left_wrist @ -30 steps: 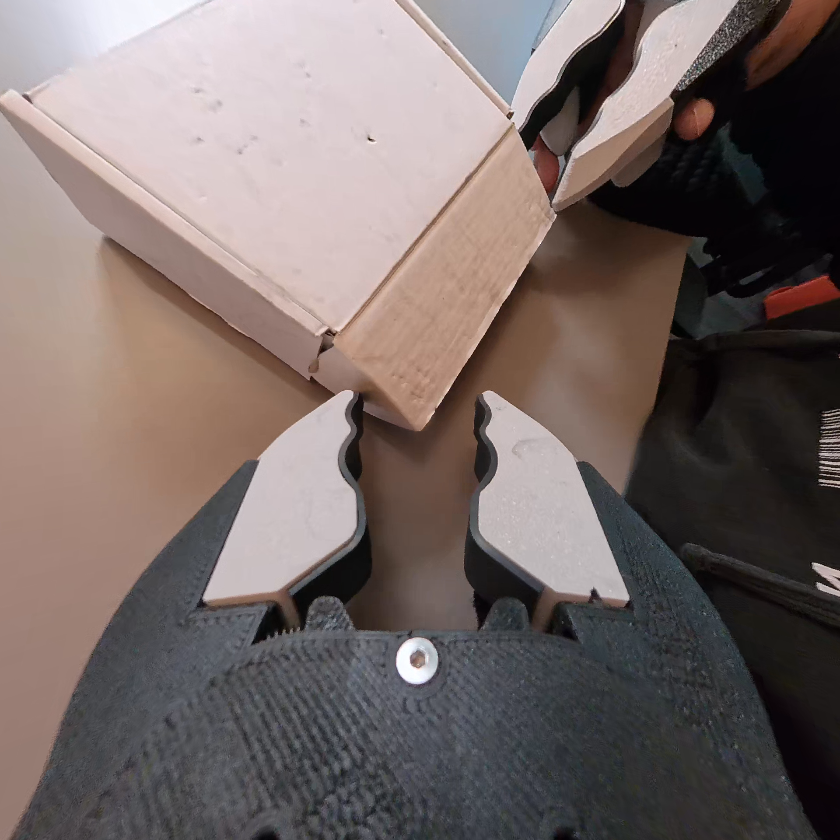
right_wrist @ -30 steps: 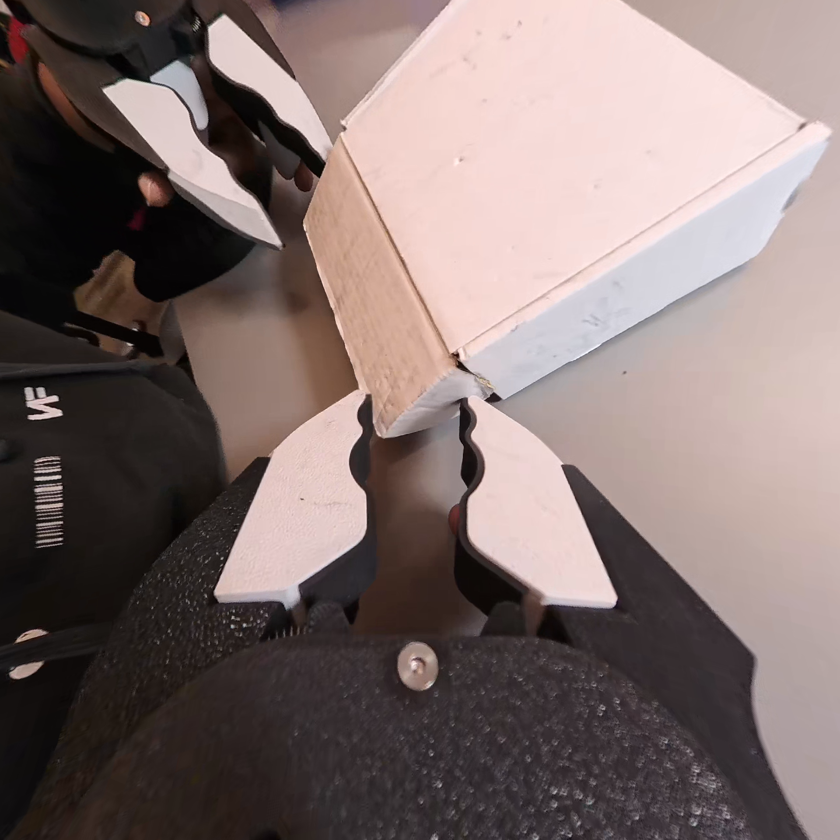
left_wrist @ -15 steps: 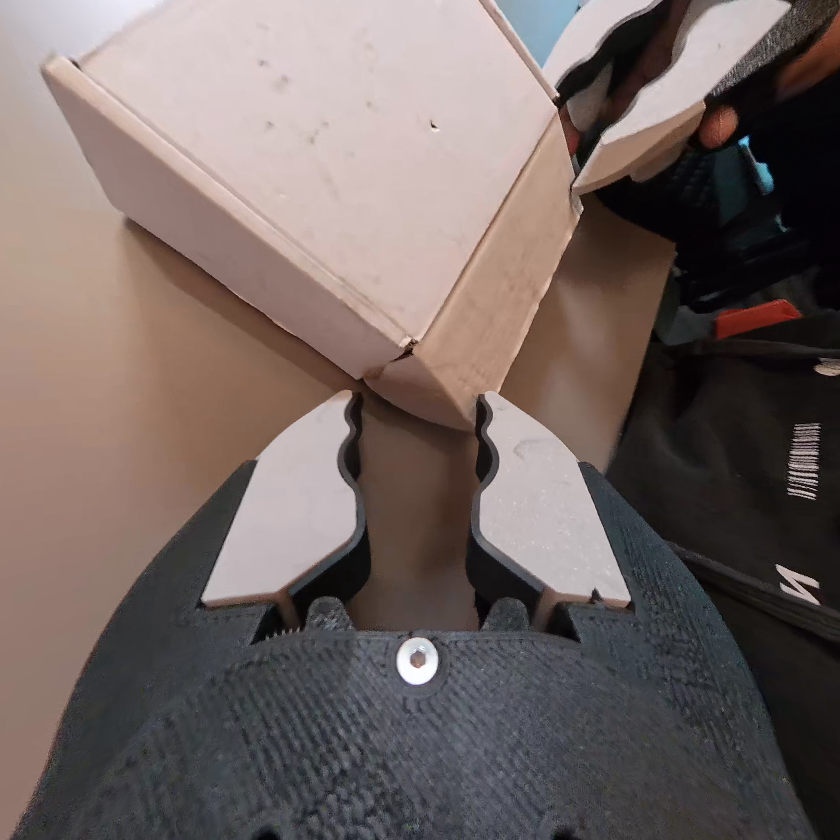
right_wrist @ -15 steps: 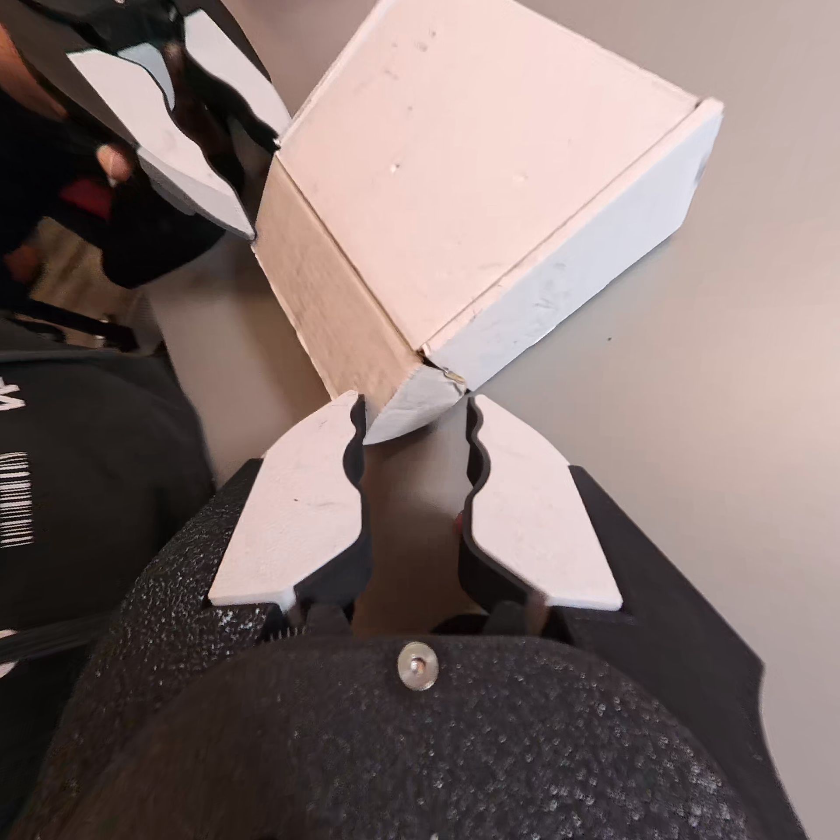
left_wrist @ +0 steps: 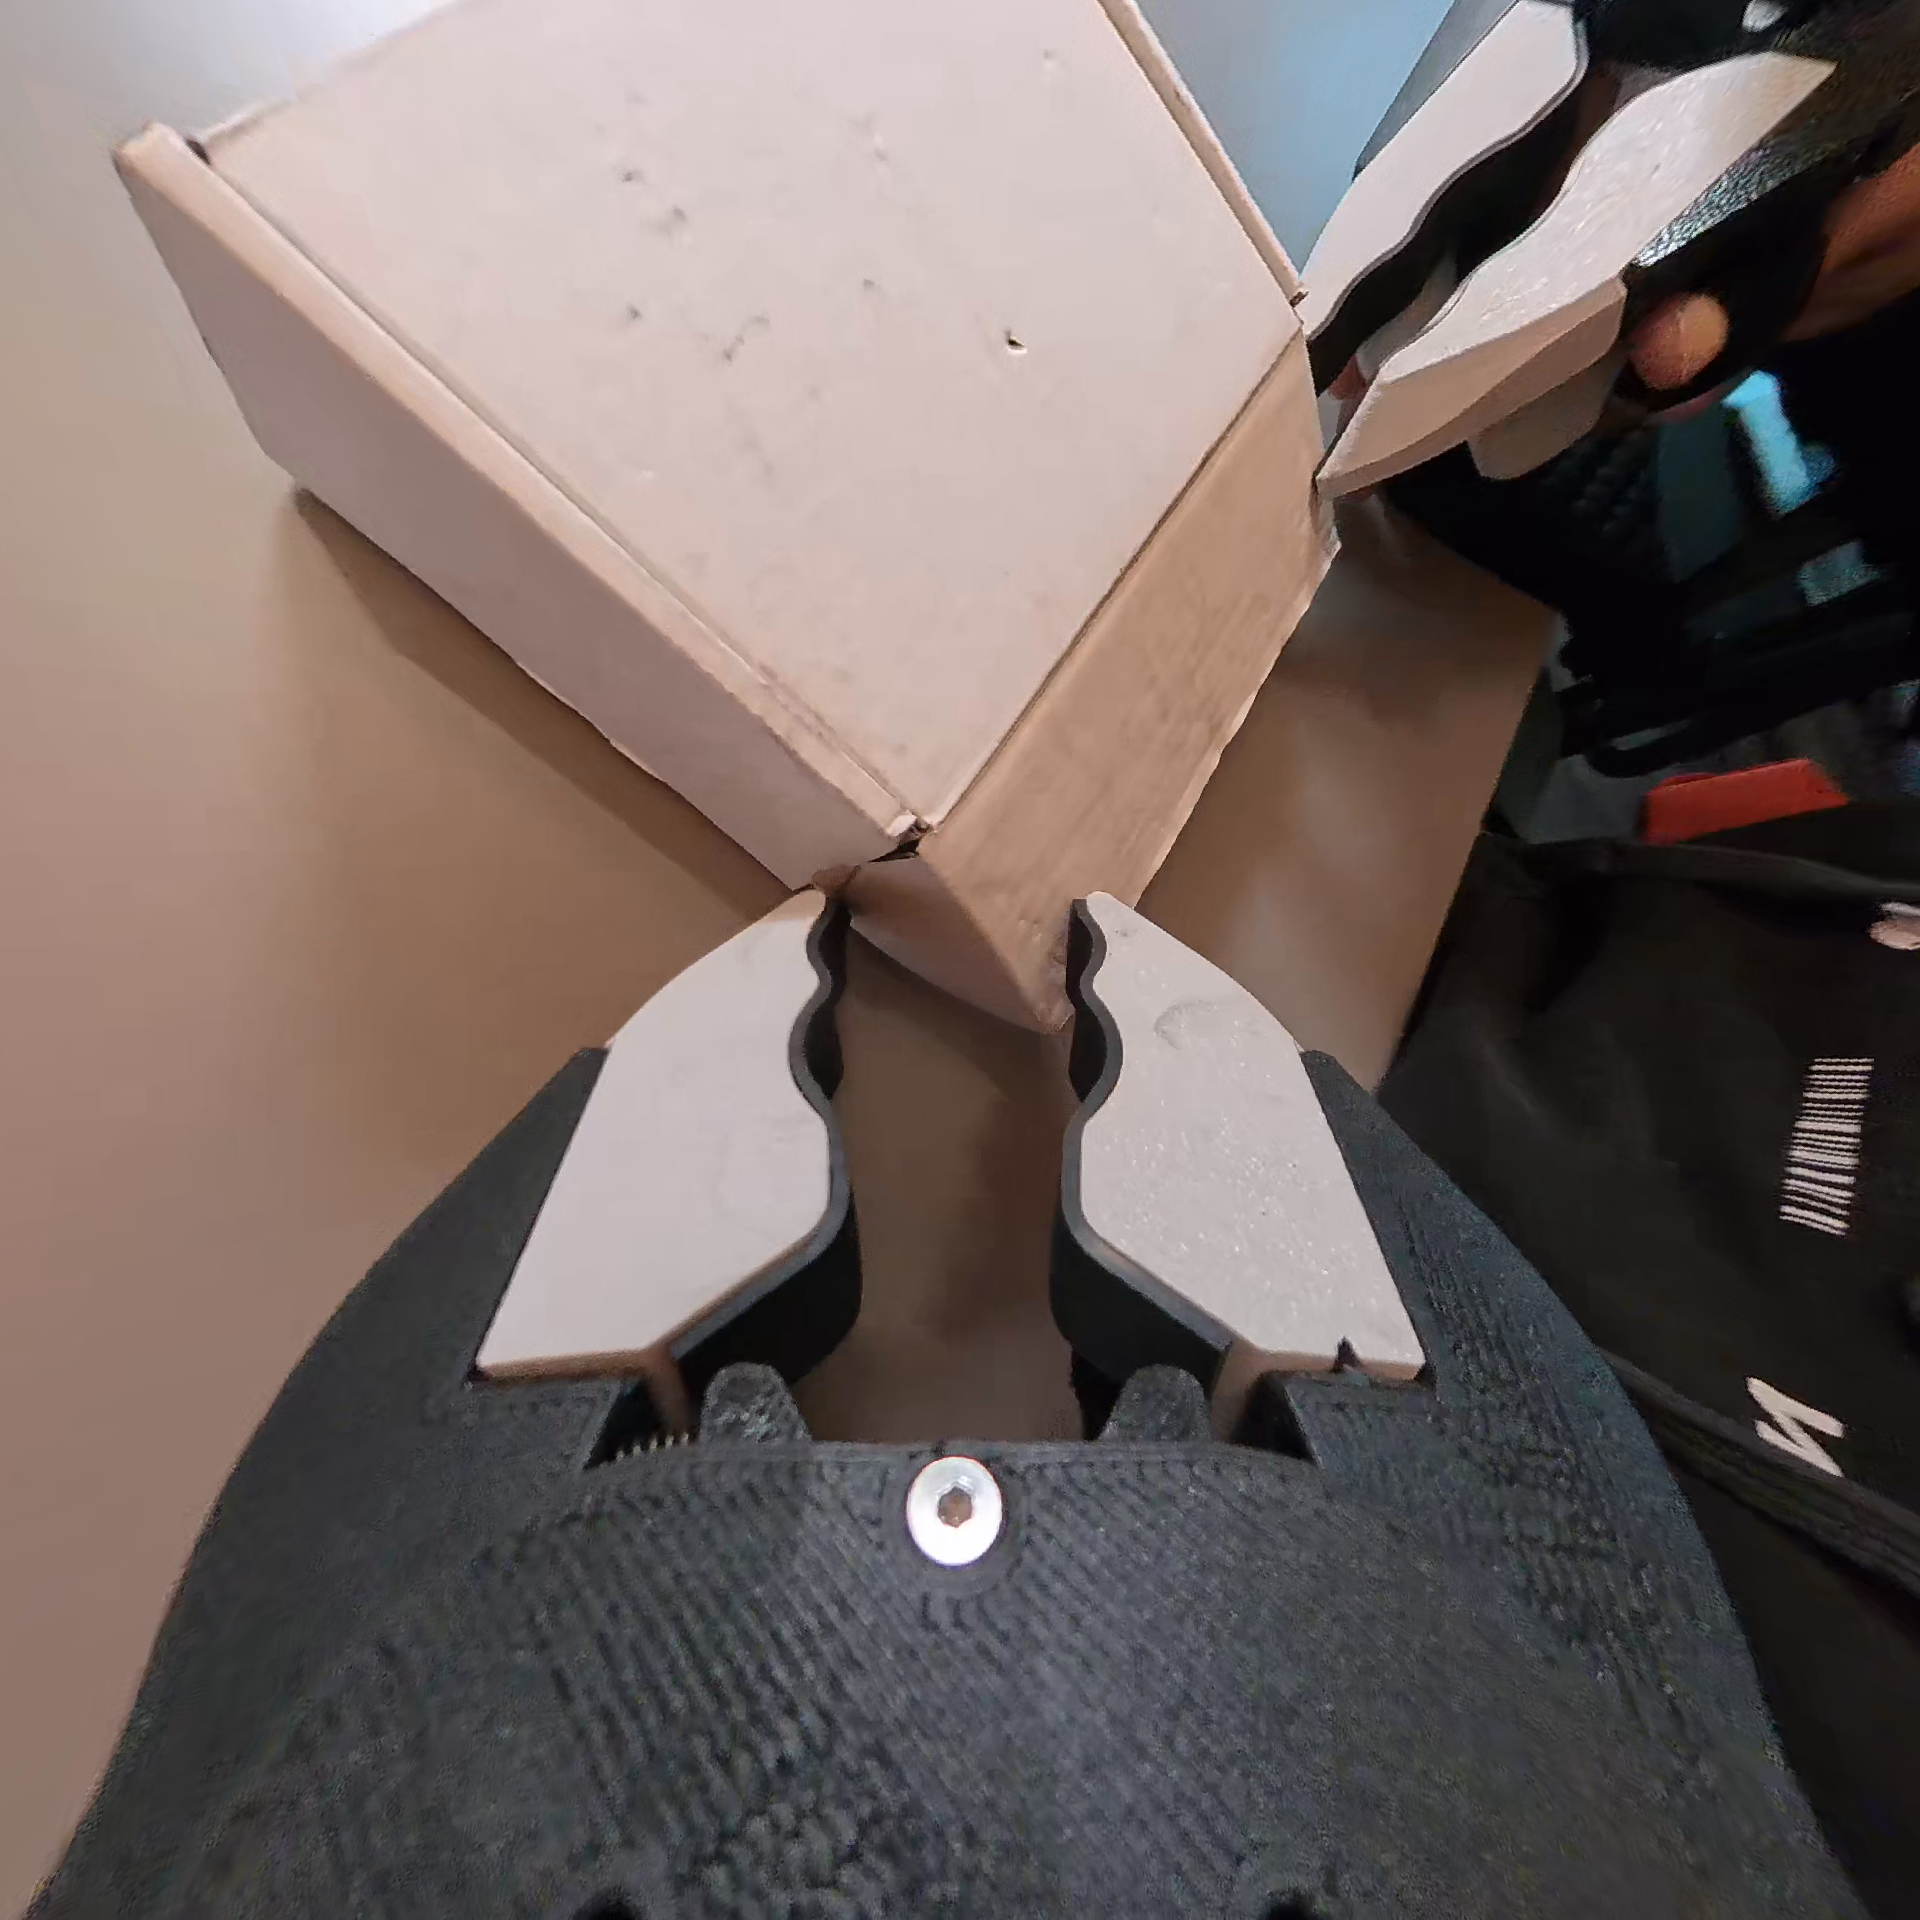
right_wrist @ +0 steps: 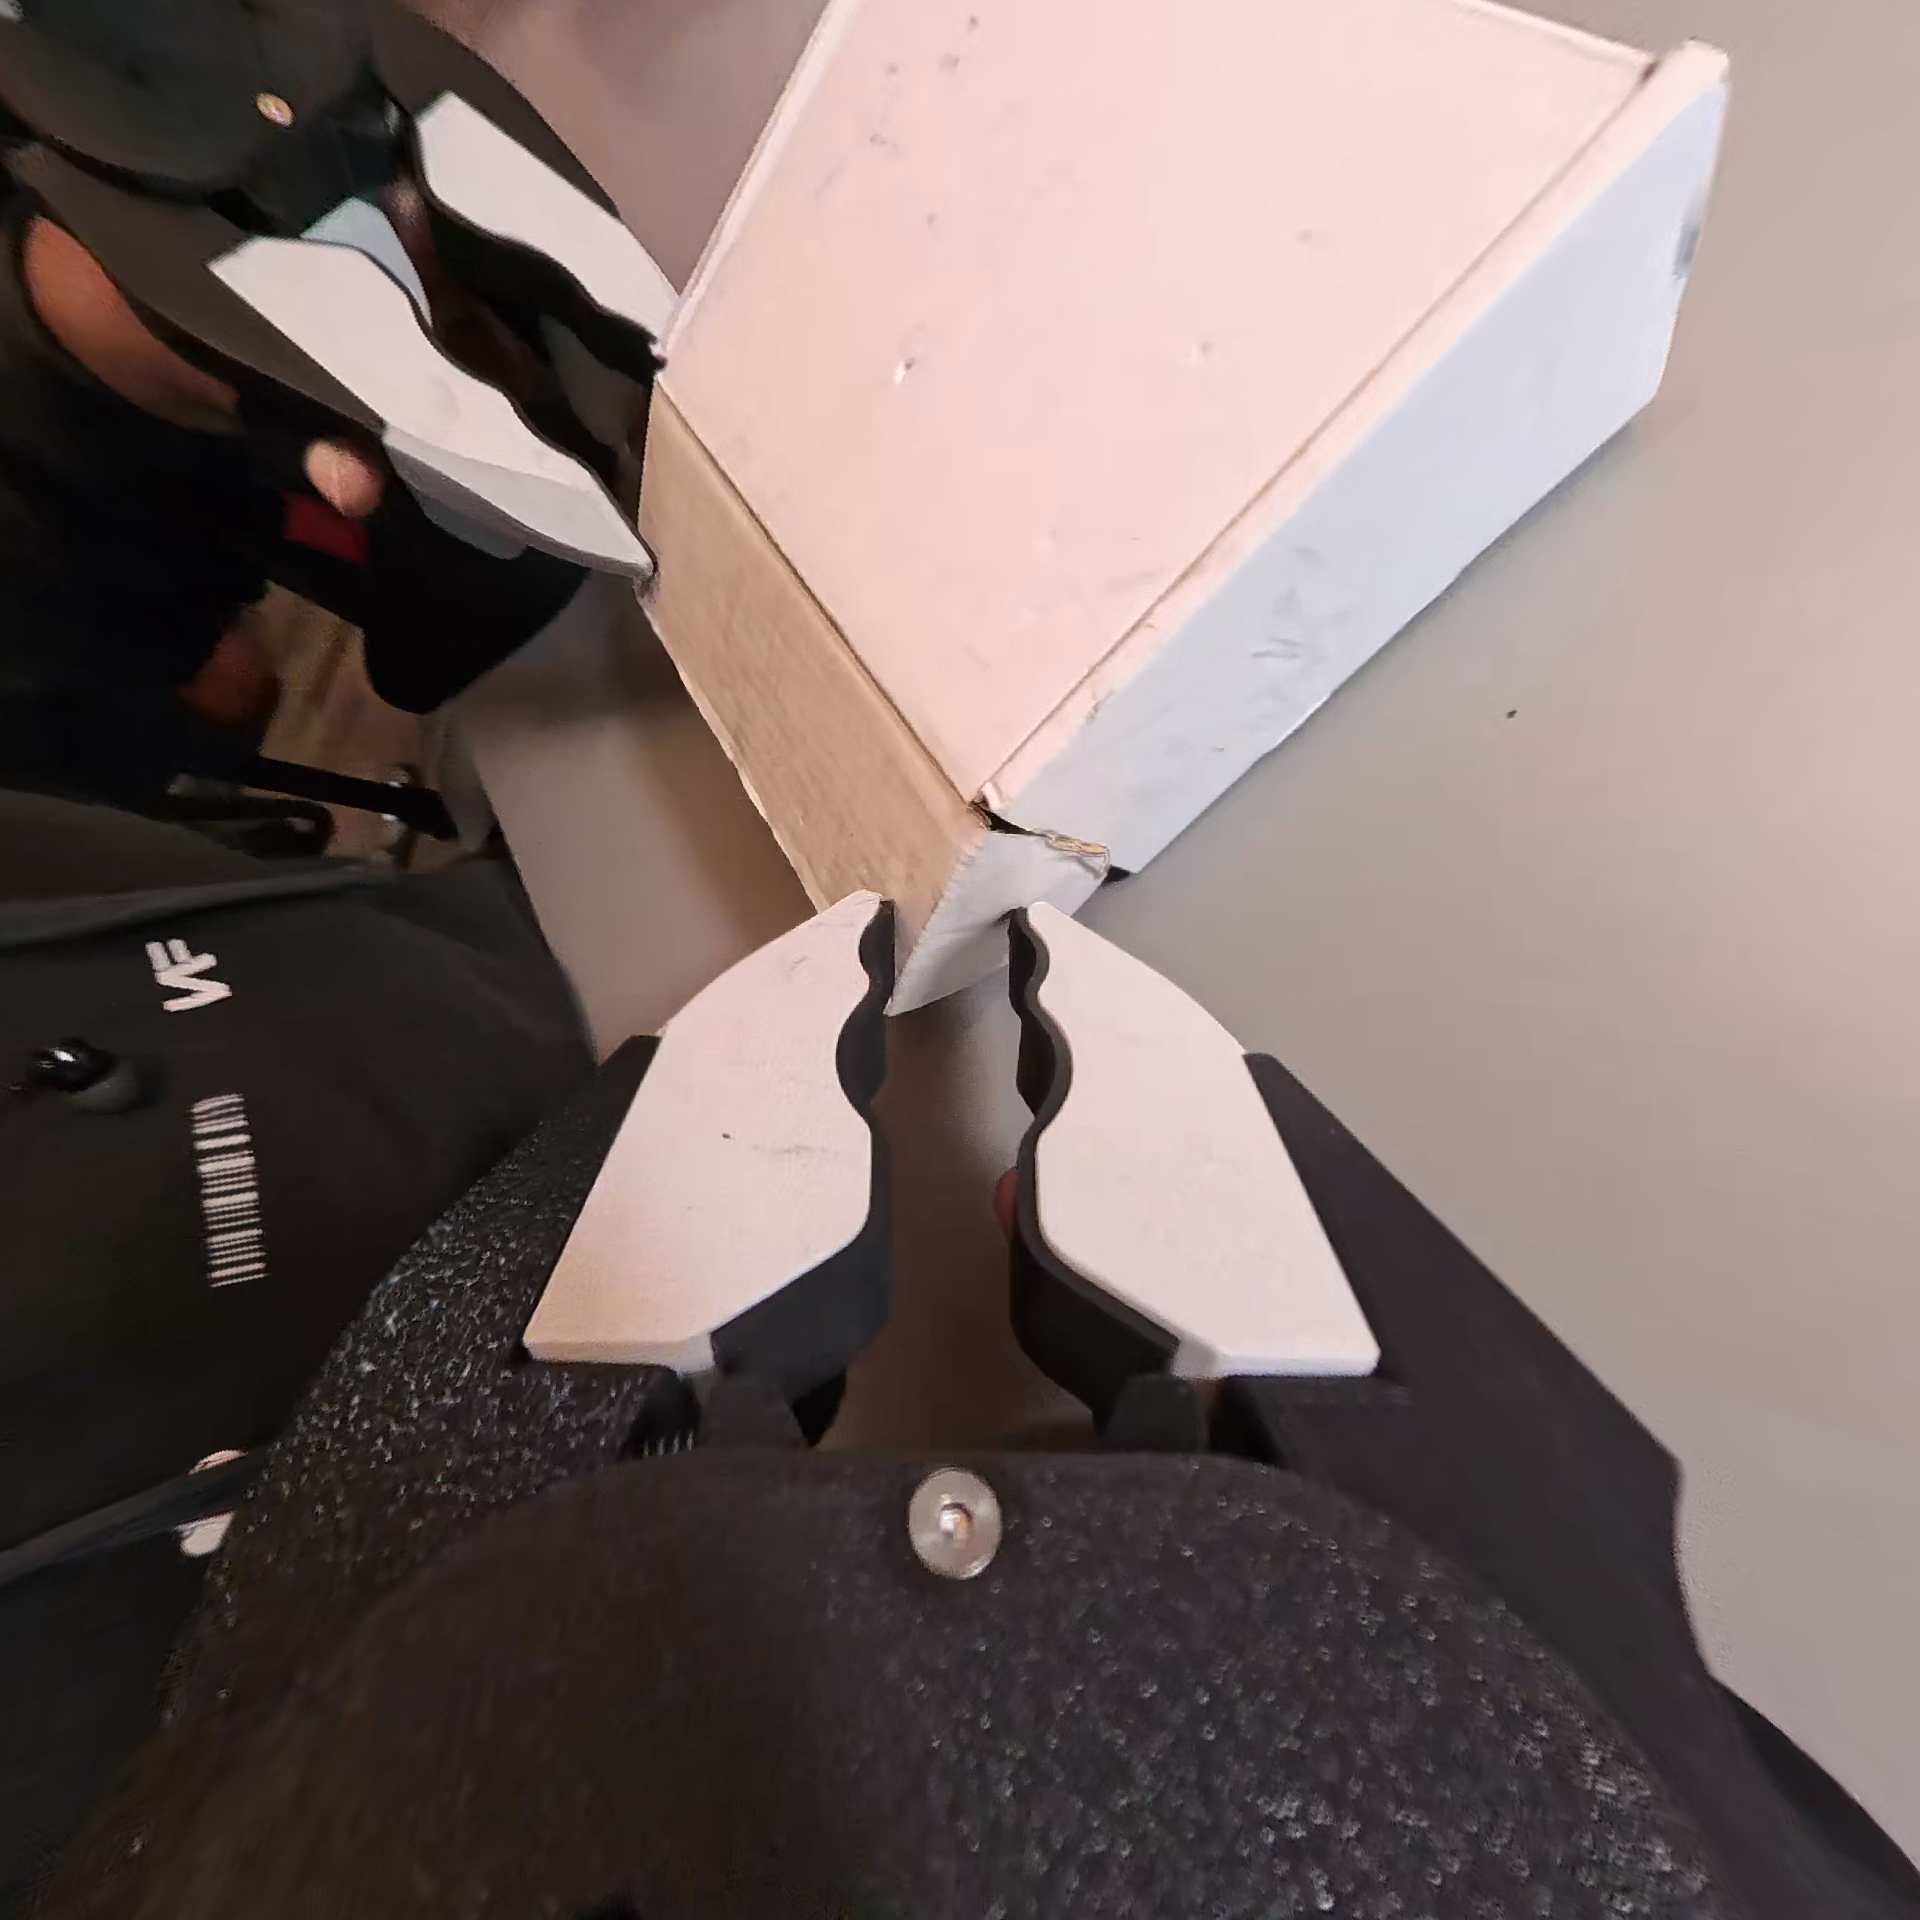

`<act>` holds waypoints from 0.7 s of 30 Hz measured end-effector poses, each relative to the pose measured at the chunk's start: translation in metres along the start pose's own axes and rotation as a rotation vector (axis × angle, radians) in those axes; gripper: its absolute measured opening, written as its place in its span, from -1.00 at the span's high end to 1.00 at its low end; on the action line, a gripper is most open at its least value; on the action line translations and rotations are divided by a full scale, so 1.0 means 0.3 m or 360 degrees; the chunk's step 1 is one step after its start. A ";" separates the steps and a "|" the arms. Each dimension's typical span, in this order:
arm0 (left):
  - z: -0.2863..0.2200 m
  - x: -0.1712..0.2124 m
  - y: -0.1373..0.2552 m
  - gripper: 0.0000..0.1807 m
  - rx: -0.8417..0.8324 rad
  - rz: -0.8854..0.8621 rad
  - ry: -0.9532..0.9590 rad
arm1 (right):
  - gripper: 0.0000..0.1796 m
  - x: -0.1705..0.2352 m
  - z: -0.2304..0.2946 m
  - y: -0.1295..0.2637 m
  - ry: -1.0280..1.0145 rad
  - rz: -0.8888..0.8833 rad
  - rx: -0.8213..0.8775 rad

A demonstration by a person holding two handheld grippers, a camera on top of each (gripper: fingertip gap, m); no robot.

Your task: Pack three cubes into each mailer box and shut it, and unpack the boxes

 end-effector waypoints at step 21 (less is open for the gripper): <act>-0.012 0.028 0.016 0.60 0.0185 0.0120 0.0159 | 0.82 0.026 0.060 -0.027 -0.0135 0.0048 -0.0477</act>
Point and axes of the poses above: each gripper's, where its closed fingertips meet, y back along the fingers, x out of its underside, z = x × y across the jaws, the point moved 1 cm from there along y, back along the fingers, and after that the axes turned 9 degrees about z, right-handed, at the moved point
